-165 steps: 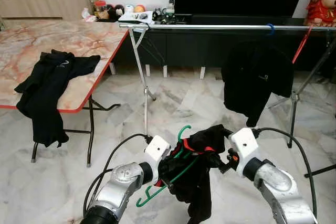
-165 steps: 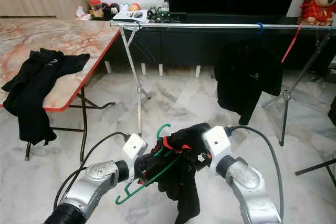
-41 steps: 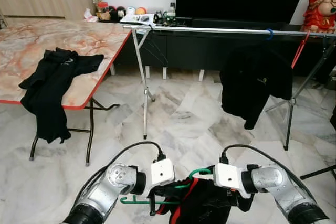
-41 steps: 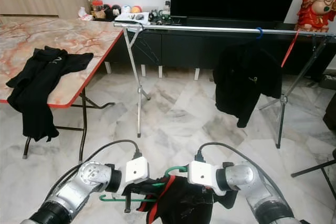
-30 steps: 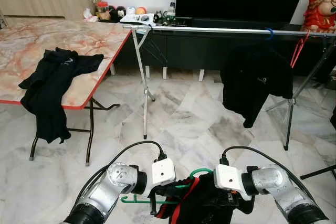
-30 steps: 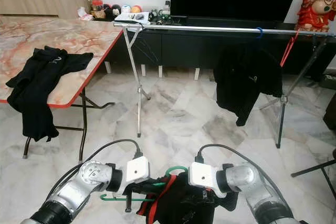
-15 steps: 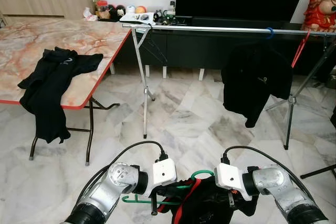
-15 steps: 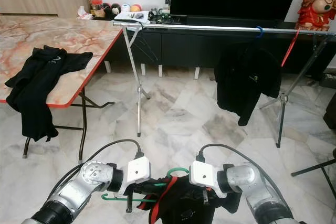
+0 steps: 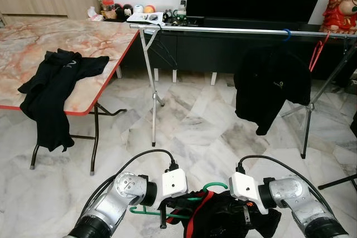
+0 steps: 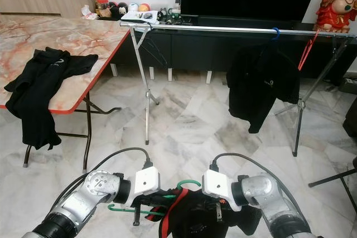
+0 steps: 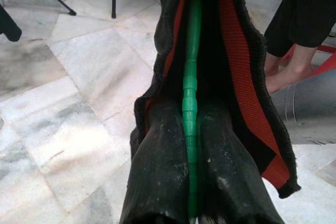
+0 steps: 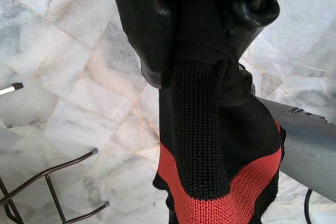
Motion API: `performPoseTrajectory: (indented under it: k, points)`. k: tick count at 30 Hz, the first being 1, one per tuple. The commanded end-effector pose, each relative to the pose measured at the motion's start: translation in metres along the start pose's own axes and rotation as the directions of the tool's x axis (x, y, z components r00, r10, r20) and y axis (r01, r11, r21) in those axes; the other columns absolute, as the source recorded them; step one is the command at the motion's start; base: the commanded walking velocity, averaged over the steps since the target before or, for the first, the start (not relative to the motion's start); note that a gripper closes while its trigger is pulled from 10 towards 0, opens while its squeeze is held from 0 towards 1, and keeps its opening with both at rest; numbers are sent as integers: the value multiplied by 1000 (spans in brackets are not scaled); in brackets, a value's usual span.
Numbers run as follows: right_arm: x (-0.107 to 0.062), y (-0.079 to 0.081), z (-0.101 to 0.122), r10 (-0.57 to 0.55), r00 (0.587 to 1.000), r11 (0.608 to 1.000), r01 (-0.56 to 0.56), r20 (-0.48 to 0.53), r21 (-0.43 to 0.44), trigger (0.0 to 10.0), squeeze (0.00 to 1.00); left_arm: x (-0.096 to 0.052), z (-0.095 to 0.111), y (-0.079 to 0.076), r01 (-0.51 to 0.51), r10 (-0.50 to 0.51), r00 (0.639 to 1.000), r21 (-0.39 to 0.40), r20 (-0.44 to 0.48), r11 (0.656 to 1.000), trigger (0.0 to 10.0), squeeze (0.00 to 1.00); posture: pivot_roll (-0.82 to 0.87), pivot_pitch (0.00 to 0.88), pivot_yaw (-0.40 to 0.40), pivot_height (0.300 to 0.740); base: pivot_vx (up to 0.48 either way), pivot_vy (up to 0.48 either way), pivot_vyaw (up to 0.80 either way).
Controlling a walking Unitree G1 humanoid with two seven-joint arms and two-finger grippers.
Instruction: Hang hanger
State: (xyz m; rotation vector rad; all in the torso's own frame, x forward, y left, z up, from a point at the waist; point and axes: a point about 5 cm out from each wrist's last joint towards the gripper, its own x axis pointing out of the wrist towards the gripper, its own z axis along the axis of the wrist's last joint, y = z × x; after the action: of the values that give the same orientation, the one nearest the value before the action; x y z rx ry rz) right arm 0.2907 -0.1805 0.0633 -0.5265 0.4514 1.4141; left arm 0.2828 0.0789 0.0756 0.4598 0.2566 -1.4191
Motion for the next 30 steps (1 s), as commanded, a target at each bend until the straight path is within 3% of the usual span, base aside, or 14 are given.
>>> performPoseTrajectory:
  k: [1, 10, 12, 22, 30]
  points:
    - [3, 3, 2, 32, 999, 999, -32, 15, -5, 0, 0, -2, 12, 8, -20, 19, 1000, 54, 23, 998, 10000, 0, 77, 29, -12, 740, 0, 0, 0]
    - [5, 9, -1, 63, 998, 998, -63, 13, 8, 0, 0, -2, 8, 8, -1, 2, 1000, 36, -14, 999, 10000, 0, 75, 21, -7, 740, 0, 0, 0]
    - [6, 10, -2, 66, 998, 998, -66, 13, 11, 0, 0, -2, 7, 6, 13, -13, 1000, 25, -15, 1000, 10000, 1000, 75, 15, -5, 740, 0, 0, 0]
    - [7, 13, -6, 90, 996, 996, -89, -17, 21, 0, 0, -11, 1, 3, 40, -40, 999, -4, -36, 999, 10000, 1000, 76, 13, -8, 740, 0, 0, 0]
    - [3, 20, -21, 105, 987, 994, -102, -124, 28, 0, 0, -24, -6, 5, 11, -13, 998, -23, -65, 1000, 10000, 1000, 80, 26, -13, 740, 0, 0, 0]
